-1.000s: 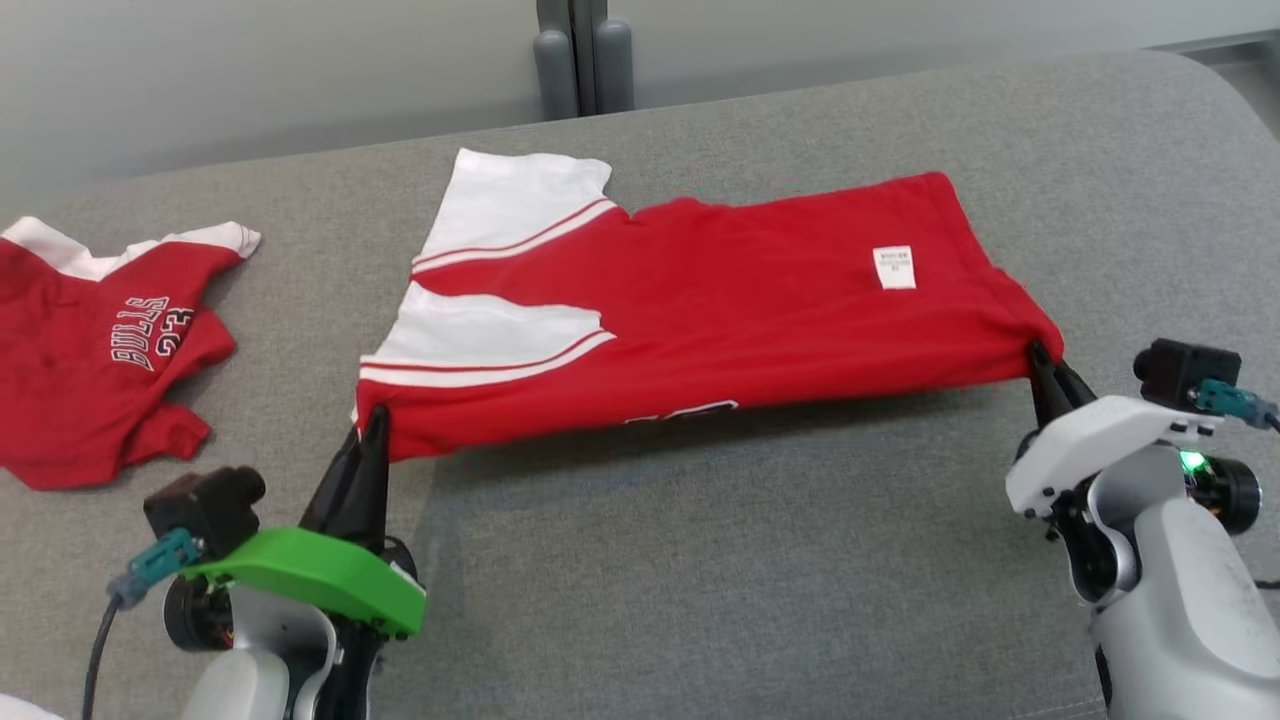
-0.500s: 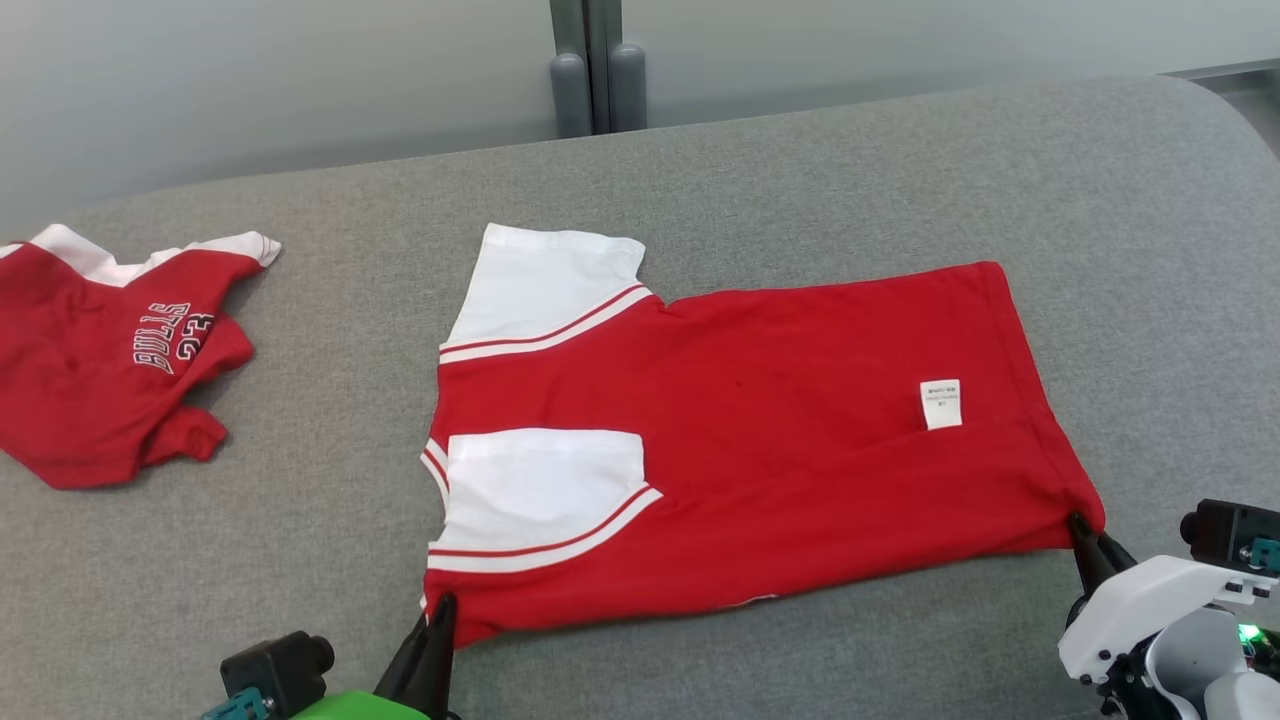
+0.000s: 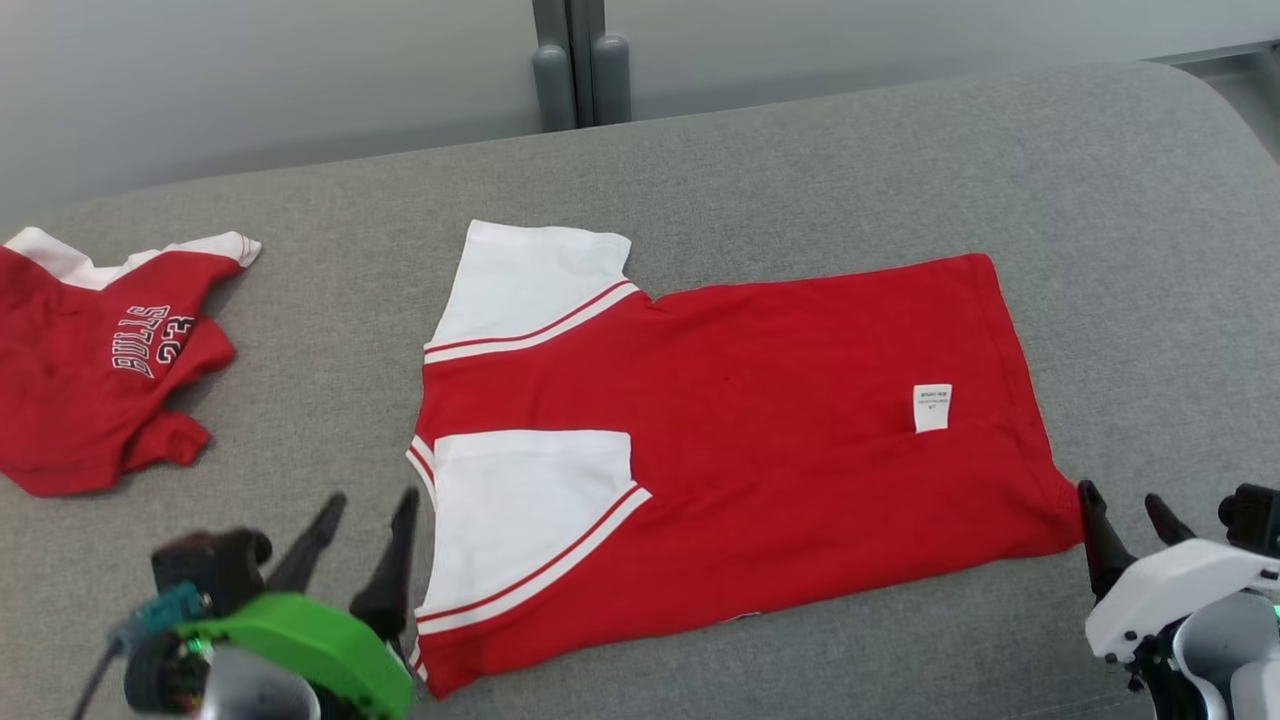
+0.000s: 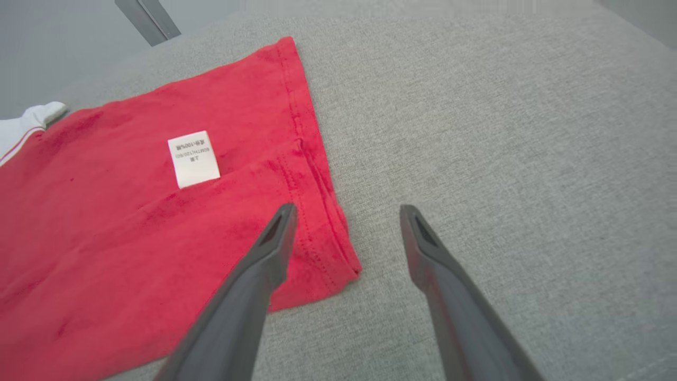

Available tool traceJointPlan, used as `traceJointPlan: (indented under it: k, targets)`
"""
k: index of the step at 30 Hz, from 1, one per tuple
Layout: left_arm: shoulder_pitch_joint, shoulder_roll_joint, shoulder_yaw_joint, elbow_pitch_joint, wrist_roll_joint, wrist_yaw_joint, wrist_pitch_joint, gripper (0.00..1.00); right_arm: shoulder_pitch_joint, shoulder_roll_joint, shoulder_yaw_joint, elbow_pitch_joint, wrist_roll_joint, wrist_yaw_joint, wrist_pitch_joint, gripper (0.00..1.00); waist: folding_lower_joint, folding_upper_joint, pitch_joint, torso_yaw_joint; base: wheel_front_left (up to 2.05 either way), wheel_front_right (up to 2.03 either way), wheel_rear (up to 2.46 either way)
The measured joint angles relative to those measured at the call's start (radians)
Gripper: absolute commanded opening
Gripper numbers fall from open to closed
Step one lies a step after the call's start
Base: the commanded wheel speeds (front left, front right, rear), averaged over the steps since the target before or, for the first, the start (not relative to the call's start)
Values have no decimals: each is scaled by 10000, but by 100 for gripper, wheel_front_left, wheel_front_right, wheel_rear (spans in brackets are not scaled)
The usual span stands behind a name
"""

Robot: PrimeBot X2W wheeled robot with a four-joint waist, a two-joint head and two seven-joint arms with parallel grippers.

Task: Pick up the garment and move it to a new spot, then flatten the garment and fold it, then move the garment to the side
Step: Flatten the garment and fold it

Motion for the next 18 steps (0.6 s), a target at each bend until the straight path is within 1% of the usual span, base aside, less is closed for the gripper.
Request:
traceJointPlan:
  k: [3,5,6,8,11,14,18]
  targets:
    - [-1323,447,98,4,196,-251,360,100,-402,0,73,-328,-77,0,77,100,0,0,122,-40,0,0,0]
    - [-2557,1047,81,132,650,-644,633,100,-784,-2,219,-562,-278,0,176,100,0,0,256,-86,0,0,0]
    - [-3086,1246,58,217,700,-821,792,100,-955,-6,301,-631,-366,0,251,100,0,0,320,-111,0,0,0]
    - [-4361,1544,-77,512,708,-1141,1262,100,-1454,-2,594,-752,-616,0,391,100,0,0,513,-199,0,0,0]
    - [-6151,1927,-433,1093,731,-1430,1979,100,-2149,-4,1083,-798,-844,0,556,100,0,0,844,-357,0,0,0]
    - [-7692,2173,-924,1864,700,-1580,2592,100,-2872,-23,1584,-702,-926,0,602,100,0,0,1237,-551,0,0,0]
    - [-9024,2174,-1540,3010,244,-1626,3093,100,-3665,-36,2230,-374,-859,0,541,100,1,0,1811,-879,0,0,0]
